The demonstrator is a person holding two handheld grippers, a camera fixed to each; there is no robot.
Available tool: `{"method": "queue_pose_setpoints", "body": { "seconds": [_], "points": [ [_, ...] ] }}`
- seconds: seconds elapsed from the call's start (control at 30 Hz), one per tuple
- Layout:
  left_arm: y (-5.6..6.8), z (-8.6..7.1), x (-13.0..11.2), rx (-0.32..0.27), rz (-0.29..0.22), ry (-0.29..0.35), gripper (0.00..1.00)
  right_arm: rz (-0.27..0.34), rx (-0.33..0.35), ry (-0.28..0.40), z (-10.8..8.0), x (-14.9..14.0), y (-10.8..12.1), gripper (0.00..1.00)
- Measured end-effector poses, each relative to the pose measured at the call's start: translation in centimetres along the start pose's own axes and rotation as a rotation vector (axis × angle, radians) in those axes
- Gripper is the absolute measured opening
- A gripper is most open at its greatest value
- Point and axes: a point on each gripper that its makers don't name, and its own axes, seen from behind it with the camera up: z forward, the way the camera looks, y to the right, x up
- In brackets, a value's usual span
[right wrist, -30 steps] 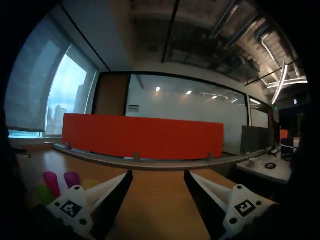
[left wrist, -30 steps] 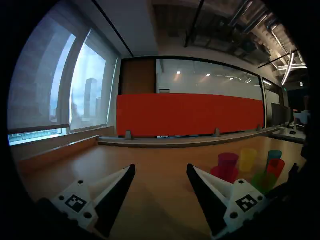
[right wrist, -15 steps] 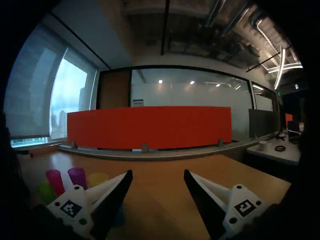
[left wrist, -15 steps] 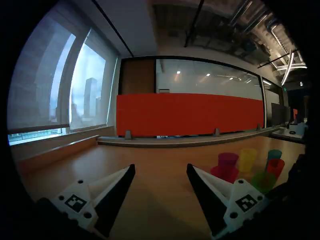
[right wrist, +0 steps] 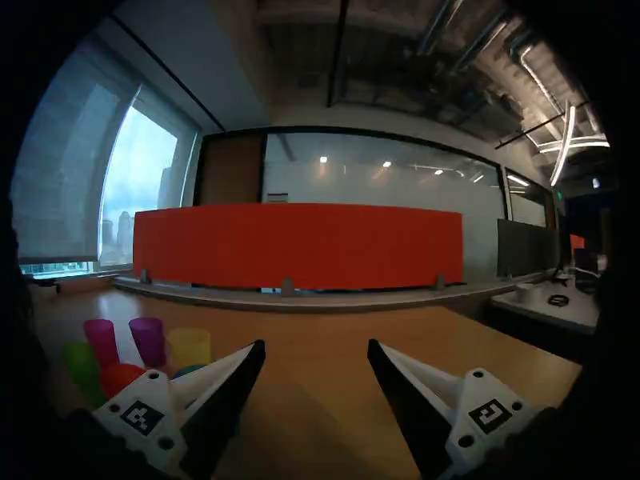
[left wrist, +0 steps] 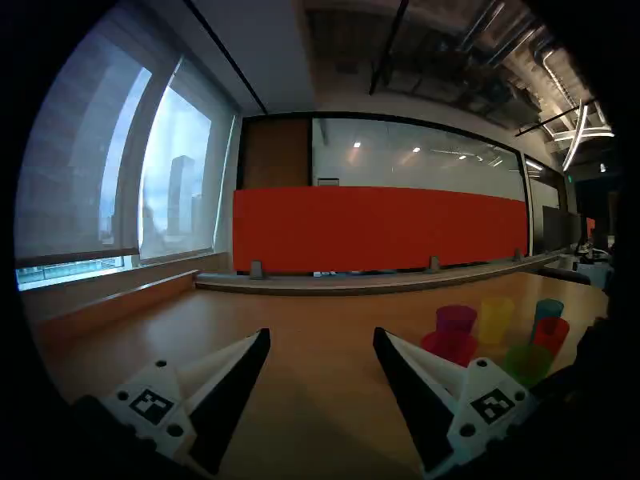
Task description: Pour water
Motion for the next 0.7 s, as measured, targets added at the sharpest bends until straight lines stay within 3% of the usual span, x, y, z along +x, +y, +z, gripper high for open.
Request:
{"method": "queue_pose_setpoints", "body": {
  "seconds": [0.7],
  "points": [
    [-0.14,0.12,0.02,0.001,0.000,0.000,0.96,0.009,0.005,-0.010,0.36,-0.95,0.13,0.99]
  ]
}}
